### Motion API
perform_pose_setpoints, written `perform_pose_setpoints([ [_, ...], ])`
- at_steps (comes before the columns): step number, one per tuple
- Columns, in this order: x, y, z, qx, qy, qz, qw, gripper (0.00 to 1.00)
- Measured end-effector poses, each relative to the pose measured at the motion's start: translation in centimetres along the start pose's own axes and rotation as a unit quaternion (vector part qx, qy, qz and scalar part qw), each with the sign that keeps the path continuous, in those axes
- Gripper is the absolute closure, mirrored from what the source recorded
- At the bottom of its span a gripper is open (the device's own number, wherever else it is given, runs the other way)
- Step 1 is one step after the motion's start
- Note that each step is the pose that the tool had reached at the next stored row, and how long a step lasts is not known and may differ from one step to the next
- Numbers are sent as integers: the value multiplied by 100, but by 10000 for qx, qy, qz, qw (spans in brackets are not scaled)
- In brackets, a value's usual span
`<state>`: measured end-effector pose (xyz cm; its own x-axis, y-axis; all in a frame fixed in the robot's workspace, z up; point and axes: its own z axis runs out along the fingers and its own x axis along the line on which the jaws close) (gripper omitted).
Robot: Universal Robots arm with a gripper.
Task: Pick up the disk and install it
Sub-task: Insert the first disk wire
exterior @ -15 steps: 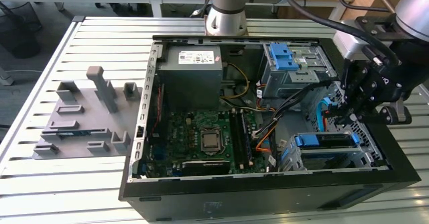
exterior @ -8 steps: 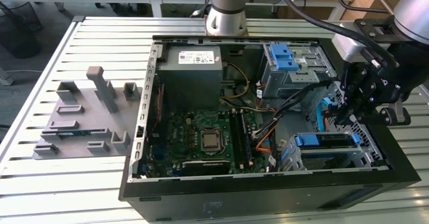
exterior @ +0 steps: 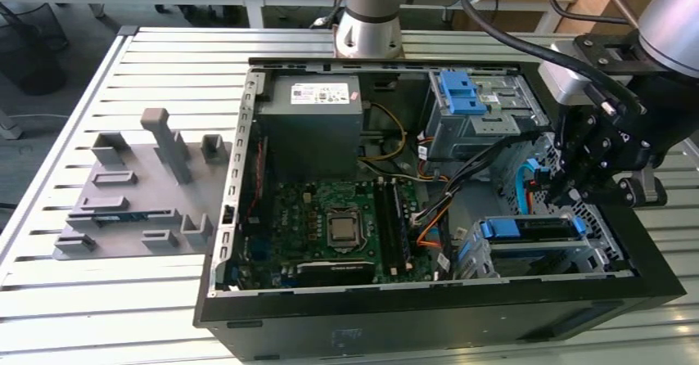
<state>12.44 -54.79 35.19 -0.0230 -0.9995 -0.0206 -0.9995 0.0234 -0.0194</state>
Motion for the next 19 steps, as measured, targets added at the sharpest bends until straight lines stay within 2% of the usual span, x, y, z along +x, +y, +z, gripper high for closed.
perform_pose_setpoints([
  [11,-5,4,-12,15,3,0,10000,75],
  [12,-6,4,-13,15,4,0,10000,69],
  [13,-7,4,-12,15,7,-1,10000,69],
  [17,-8,4,10,16,75,-2,10000,69],
  [19,-9,5,17,17,88,-2,10000,69],
])
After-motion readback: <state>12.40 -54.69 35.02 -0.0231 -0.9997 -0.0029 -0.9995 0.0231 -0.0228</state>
